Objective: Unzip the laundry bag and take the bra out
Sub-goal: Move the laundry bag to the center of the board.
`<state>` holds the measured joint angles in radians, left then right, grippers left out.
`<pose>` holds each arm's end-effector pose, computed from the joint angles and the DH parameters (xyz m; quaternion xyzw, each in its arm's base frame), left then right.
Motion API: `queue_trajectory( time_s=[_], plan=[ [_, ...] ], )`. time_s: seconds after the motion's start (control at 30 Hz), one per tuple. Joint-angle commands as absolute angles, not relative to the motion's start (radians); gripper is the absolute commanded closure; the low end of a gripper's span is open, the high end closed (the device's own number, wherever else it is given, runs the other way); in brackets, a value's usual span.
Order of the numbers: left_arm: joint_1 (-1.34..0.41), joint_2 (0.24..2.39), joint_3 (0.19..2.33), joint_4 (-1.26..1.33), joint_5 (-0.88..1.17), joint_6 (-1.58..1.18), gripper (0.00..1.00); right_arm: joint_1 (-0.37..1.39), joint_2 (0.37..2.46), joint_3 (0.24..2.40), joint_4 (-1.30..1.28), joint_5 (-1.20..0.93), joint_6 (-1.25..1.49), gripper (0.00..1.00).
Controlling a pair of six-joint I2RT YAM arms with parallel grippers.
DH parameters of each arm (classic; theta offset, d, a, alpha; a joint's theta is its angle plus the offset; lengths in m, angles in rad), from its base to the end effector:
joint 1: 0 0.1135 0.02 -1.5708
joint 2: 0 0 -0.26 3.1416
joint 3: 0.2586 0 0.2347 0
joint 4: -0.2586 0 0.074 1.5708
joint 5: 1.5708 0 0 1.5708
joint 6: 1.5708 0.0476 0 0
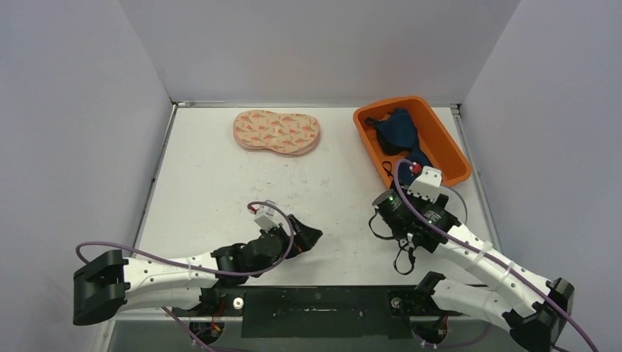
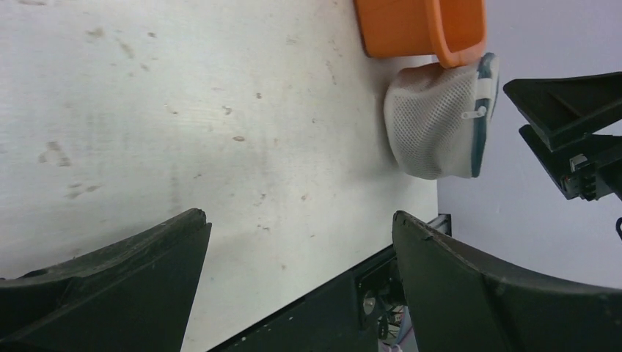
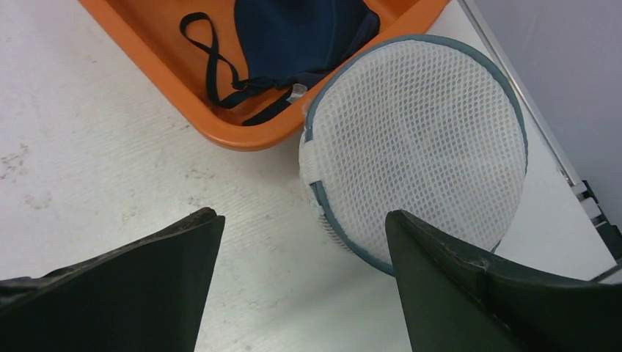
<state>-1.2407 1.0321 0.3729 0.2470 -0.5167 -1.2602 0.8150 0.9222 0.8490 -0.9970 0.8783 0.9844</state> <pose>0.0898 -0.1896 0.1989 -0.1477 0.8077 -0.4350 0.3696 0.1252 0.0795 0.2724 0.1791 0.8649 -0.0806 0.4620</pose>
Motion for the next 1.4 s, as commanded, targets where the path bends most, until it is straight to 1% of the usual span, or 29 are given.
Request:
queue_trajectory(
  time_s=[0.0, 0.1, 0.17, 0.33, 0.37, 0.4, 0.53, 0.57, 0.7, 0.8, 0.97, 1.07, 1.1, 1.27, 1.37],
  plan=[
    [-1.245, 0.892, 0.345, 0.105, -0.599, -1.331, 0.05, 0.741, 0.991, 0.838, -0.972, 0.89, 0.961, 0.15],
    [-1.244, 0.795, 0.315, 0.05, -0.613, -1.354, 0.04, 0.649, 1.002, 0.812, -0.882, 0.813, 0.881, 0.16],
    [-1.244, 0.743, 0.293, 0.037, -0.62, -1.359, 0.04, 0.601, 0.99, 0.786, -0.824, 0.76, 0.849, 0.2],
    [-1.244, 0.68, 0.279, 0.002, -0.637, -1.363, 0.06, 0.544, 1.004, 0.736, -0.749, 0.71, 0.837, 0.35],
    [-1.245, 0.676, 0.284, -0.037, -0.639, -1.364, 0.06, 0.54, 1.005, 0.722, -0.731, 0.701, 0.837, 0.4],
    [-1.244, 0.673, 0.288, -0.055, -0.64, -1.366, 0.06, 0.535, 1.006, 0.709, -0.716, 0.69, 0.837, 0.48],
    [-1.244, 0.646, 0.302, -0.115, -0.64, -1.371, 0.06, 0.549, 0.997, 0.723, -0.727, 0.68, 0.828, 0.88],
    [-1.244, 0.629, 0.305, -0.132, -0.641, -1.372, 0.06, 0.566, 0.98, 0.74, -0.746, 0.68, 0.826, 0.93],
    [-1.244, 0.565, 0.317, -0.208, -0.645, -1.373, 0.06, 0.69, 0.935, 0.854, -0.859, 0.702, 0.839, 0.95],
    [-1.244, 0.524, 0.325, -0.253, -0.656, -1.374, 0.06, 0.761, 0.946, 0.967, -0.927, 0.665, 0.83, 0.95],
    [-1.243, 0.477, 0.369, -0.392, -0.712, -1.373, 0.06, 0.82, 1.014, 1.135, -0.947, 0.549, 0.784, 0.95],
    [-1.241, 0.439, 0.403, -0.5, -0.77, -1.393, 0.0, 0.846, 1.059, 1.202, -0.917, 0.491, 0.769, 0.95],
    [-1.241, 0.423, 0.415, -0.537, -0.799, -1.407, 0.03, 0.859, 1.079, 1.224, -0.907, 0.478, 0.767, 0.95],
    [-1.239, 0.293, 0.437, -0.628, -0.87, -1.412, 0.04, 0.958, 1.189, 1.292, -0.895, 0.55, 0.746, 0.95],
    [-1.239, 0.16, 0.396, -0.545, -0.861, -1.261, 0.04, 0.986, 1.244, 1.324, -0.91, 0.592, 0.734, 0.95]
  ],
)
